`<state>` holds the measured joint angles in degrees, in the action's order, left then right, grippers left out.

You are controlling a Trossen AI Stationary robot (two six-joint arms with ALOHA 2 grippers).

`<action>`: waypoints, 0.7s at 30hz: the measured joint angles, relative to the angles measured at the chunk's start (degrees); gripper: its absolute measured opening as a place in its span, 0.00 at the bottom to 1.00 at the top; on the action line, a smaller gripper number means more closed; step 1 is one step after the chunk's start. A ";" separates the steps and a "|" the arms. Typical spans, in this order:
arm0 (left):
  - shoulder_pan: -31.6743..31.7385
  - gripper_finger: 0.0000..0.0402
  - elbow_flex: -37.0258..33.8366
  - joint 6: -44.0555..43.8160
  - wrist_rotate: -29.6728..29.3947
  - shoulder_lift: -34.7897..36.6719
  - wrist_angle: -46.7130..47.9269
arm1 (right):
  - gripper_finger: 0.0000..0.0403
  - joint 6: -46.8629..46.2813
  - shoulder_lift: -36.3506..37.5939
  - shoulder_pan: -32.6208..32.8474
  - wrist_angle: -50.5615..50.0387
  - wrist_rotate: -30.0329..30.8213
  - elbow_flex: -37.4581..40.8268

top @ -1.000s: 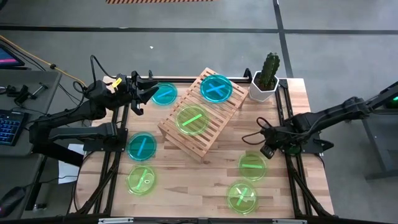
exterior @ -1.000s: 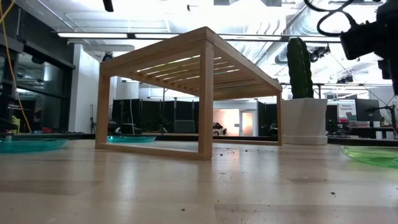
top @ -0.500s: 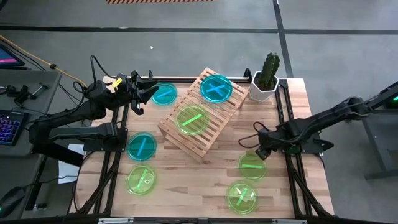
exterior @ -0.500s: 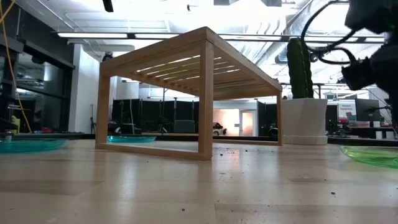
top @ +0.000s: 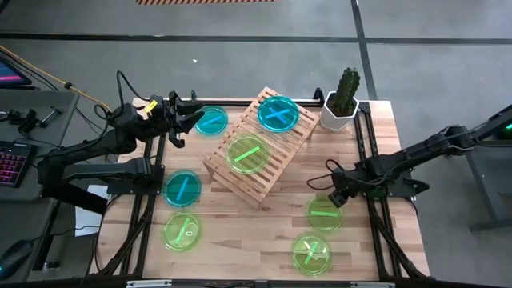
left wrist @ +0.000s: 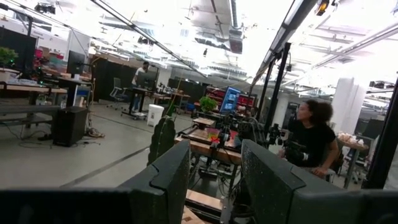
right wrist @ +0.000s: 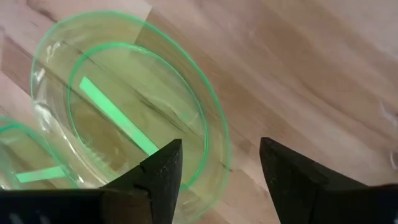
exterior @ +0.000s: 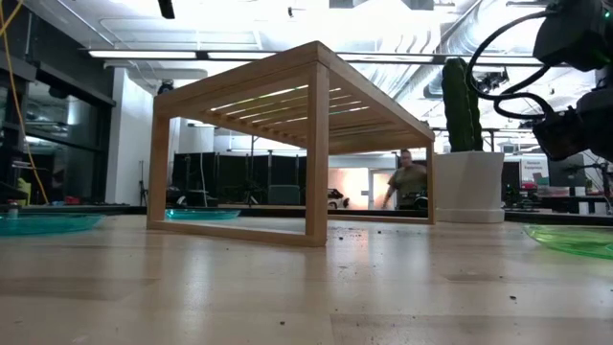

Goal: Place and stack plates onto a shelf
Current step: Stack the green plate on top of the green plate on the shelf

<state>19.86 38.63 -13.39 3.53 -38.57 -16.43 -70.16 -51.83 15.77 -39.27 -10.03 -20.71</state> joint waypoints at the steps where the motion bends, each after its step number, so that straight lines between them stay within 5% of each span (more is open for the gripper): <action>1: 0.00 0.33 0.00 -0.02 0.00 0.00 0.00 | 0.49 0.14 -0.21 0.00 0.00 -0.32 0.00; 16: 0.00 0.33 0.00 0.04 0.07 0.00 0.07 | 0.49 0.75 -11.39 -0.02 6.93 -4.14 -0.37; 21: 0.00 0.33 0.00 0.07 0.26 0.00 0.26 | 0.40 -1.72 -12.02 -0.02 5.67 -3.68 -0.33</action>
<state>19.86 38.63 -13.32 3.79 -38.57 -16.17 -71.88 -63.85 15.75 -33.59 -13.71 -21.04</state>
